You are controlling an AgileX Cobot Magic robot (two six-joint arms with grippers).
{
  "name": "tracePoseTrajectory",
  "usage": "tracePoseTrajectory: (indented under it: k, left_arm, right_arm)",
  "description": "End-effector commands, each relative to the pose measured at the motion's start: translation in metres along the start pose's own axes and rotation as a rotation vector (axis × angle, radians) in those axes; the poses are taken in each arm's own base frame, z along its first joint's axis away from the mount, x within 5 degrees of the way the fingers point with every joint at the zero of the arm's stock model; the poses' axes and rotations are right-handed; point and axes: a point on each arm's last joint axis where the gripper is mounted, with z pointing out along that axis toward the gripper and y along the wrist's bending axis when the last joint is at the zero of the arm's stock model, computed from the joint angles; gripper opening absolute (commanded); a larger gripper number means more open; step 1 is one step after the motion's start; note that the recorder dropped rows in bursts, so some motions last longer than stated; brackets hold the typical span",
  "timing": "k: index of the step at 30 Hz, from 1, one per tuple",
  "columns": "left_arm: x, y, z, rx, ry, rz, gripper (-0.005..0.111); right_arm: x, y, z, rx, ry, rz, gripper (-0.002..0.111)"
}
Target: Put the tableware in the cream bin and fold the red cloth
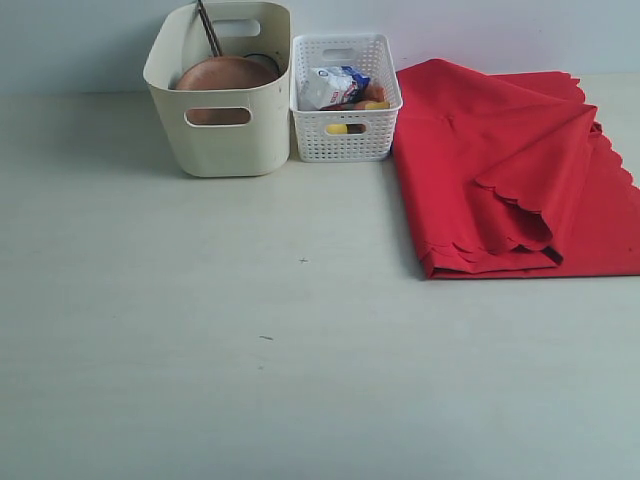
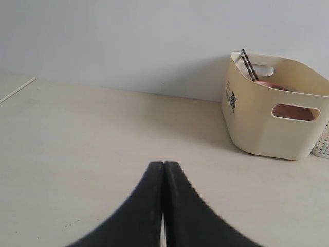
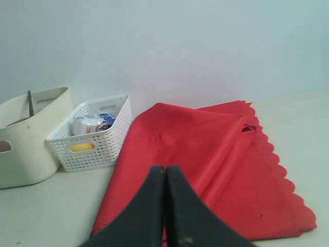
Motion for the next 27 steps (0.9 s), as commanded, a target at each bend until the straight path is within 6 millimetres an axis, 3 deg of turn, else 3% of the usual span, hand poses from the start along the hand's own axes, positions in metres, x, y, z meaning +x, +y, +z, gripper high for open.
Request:
tracePoseTrajectory:
  k: [1, 27]
  left_arm:
    - [-0.0015, -0.0001, -0.0005, 0.001, -0.020, -0.008, 0.001]
    - [-0.0015, -0.0001, -0.0005, 0.001, -0.020, -0.008, 0.001]
  right_arm:
    - [0.0002, -0.0029, -0.0003, 0.046, -0.014, -0.026, 0.000]
    - [0.0012, -0.0039, -0.0004, 0.063, -0.004, -0.017, 0.000]
